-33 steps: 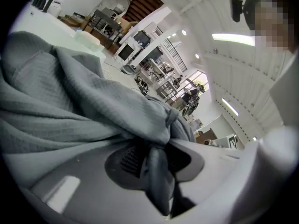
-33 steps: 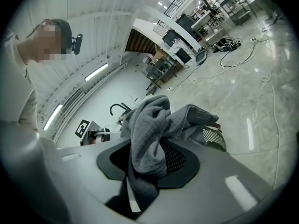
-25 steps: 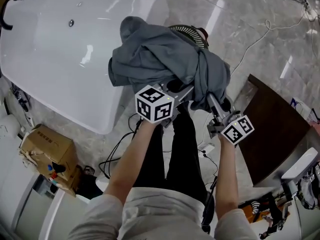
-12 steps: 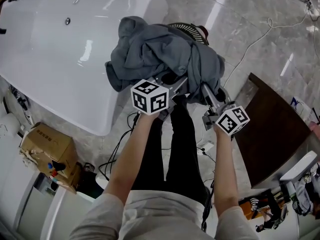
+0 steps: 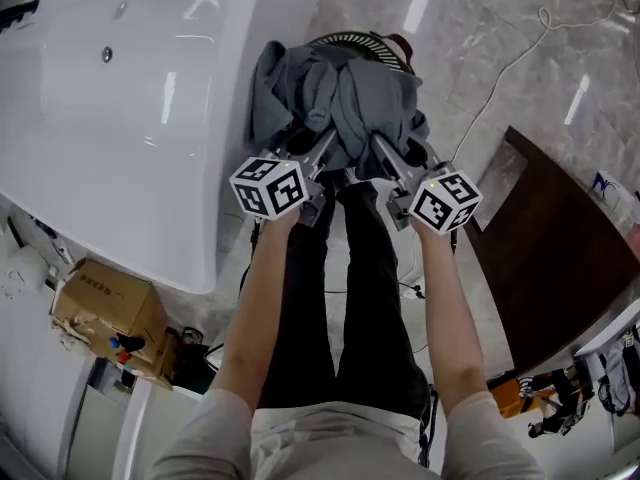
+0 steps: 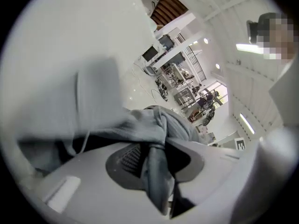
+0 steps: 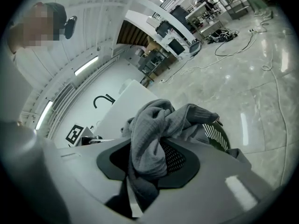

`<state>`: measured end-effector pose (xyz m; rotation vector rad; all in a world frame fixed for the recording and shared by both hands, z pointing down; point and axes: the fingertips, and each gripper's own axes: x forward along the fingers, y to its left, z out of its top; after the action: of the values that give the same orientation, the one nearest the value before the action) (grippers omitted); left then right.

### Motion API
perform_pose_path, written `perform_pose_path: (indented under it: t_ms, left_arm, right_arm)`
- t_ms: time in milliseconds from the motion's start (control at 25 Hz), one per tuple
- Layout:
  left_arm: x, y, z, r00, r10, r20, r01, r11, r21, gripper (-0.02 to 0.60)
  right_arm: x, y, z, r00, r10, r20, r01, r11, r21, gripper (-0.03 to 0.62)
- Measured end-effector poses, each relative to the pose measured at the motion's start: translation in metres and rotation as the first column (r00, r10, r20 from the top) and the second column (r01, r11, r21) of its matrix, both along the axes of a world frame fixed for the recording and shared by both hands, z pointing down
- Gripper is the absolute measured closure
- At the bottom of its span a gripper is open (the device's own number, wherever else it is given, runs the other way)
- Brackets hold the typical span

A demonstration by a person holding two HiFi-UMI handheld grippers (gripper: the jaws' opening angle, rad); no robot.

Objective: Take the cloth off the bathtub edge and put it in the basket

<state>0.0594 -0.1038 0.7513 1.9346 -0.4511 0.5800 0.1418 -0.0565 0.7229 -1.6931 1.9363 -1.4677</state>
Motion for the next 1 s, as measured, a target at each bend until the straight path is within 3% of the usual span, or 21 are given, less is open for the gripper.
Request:
perform_pose_path:
  t_ms: [320, 640, 1000]
  left_arm:
    - [-0.012, -0.017, 0.060, 0.997, -0.045, 0.058, 0.046, 0.999, -0.013, 0.428]
    - [-0.012, -0.017, 0.110, 0.991, 0.036, 0.127, -0.038, 0.999, 0.015, 0.428]
    - [-0.007, -0.017, 0.123, 0.982, 0.108, 0.156, -0.114, 0.993, 0.034, 0.425]
  right_arm:
    - [-0.014, -0.024, 0.058, 1.000, -0.013, 0.017, 0.013, 0.999, -0.040, 0.473]
    - [-0.015, -0.021, 0.114, 1.000, 0.002, 0.002, -0.001, 0.988, -0.157, 0.470]
    - [-0.008, -0.020, 0.133, 0.997, 0.023, -0.073, -0.039, 0.974, -0.224, 0.470]
